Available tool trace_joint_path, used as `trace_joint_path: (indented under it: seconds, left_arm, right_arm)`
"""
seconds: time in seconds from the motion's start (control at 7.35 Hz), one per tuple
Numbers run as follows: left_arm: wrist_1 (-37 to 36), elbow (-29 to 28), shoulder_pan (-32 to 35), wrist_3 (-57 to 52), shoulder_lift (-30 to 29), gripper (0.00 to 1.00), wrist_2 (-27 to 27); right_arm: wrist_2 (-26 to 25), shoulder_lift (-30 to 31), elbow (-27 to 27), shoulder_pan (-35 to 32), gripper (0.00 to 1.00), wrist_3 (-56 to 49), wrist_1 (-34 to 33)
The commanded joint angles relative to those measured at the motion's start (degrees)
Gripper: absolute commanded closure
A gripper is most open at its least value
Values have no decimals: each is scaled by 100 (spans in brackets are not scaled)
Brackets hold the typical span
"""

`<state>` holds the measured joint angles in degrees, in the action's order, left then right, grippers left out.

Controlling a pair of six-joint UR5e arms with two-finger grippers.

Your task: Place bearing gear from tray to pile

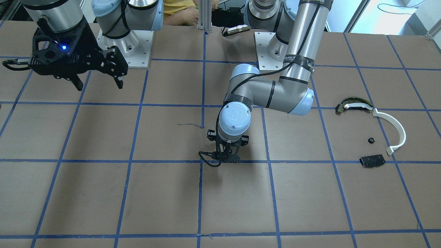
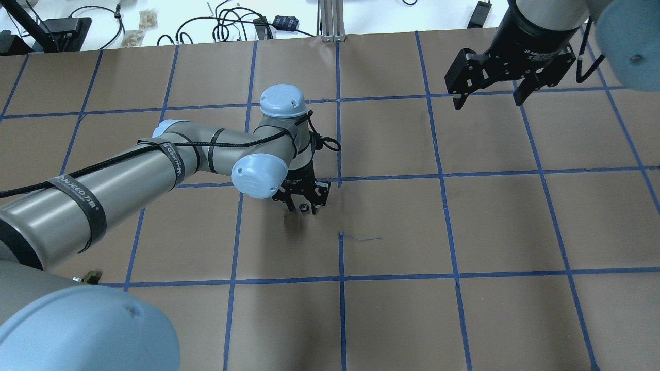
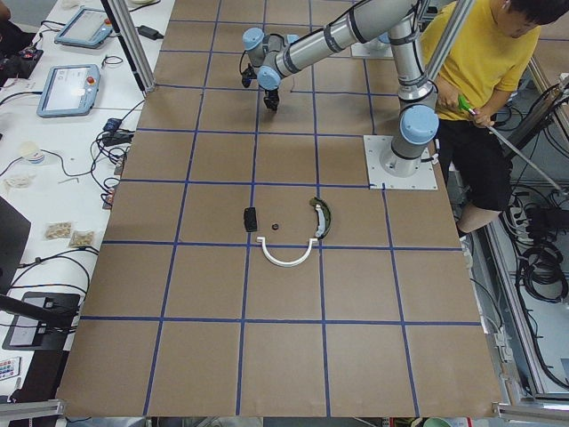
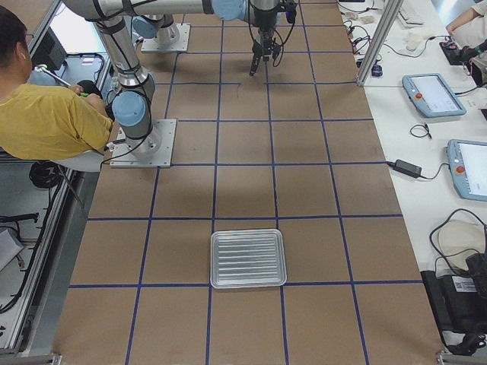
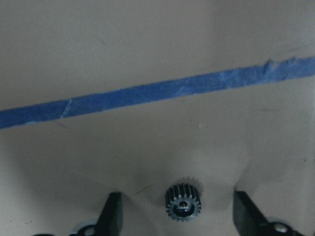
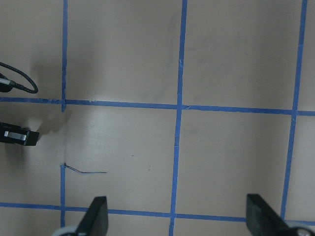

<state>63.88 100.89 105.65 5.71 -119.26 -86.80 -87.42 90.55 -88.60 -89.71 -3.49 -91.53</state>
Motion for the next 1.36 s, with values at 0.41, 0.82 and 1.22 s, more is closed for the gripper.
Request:
trace_joint_path:
  seconds: [0.41, 0.82, 1.22]
  left_arm:
    - [-8, -130, -131, -131, 165, 100, -56]
    - [1200, -928, -1726, -1190, 578, 100, -354]
    - [1452, -1037, -3790, -3288, 773, 100, -1225]
  right_arm:
    - [32, -2, -17, -2, 0, 24, -49]
    - [32, -2, -17, -2, 0, 42, -50]
    - [41, -2, -17, -2, 0, 42, -58]
